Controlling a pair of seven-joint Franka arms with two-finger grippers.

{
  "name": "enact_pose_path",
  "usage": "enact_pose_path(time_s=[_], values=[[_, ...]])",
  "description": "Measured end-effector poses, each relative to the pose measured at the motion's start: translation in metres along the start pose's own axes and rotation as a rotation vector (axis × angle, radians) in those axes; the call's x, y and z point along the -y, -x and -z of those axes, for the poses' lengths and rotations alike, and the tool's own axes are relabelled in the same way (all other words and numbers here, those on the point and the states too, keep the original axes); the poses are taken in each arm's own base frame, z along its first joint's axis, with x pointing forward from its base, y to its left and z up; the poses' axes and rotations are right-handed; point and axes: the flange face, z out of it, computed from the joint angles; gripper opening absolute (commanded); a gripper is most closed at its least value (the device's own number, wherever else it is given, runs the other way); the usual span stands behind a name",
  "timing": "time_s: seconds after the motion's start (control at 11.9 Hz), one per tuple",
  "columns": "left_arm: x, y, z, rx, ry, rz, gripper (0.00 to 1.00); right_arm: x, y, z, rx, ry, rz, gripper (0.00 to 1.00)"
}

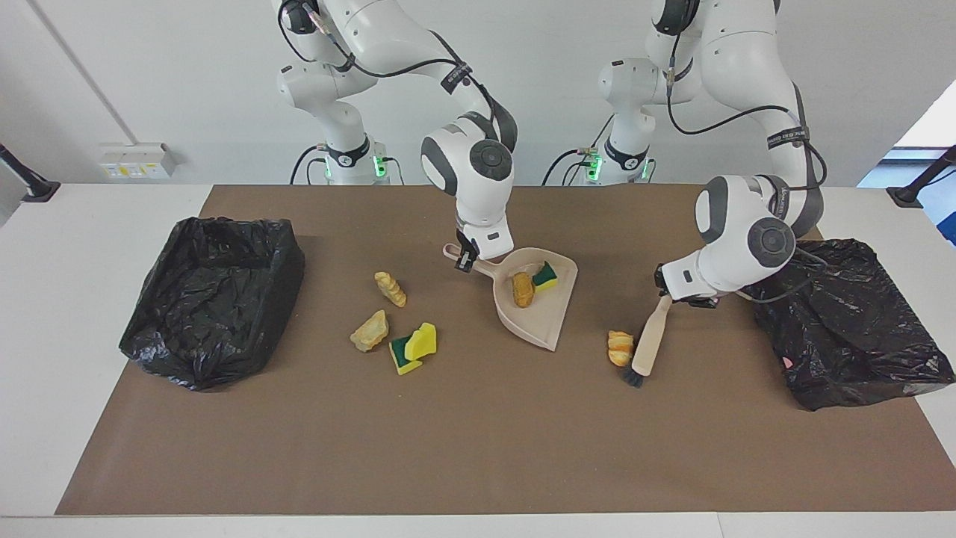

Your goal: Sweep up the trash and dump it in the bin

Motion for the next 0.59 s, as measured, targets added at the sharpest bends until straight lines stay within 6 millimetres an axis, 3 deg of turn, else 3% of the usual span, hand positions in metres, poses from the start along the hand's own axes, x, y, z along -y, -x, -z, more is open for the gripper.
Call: enact_pose_path(time_s=[0.59], values=[[-0.077, 0.013, -0.014, 0.026, 0.205, -0.015, 0.00, -0.002, 0.003, 0.000, 0.012, -0.007, -0.006, 0.00]])
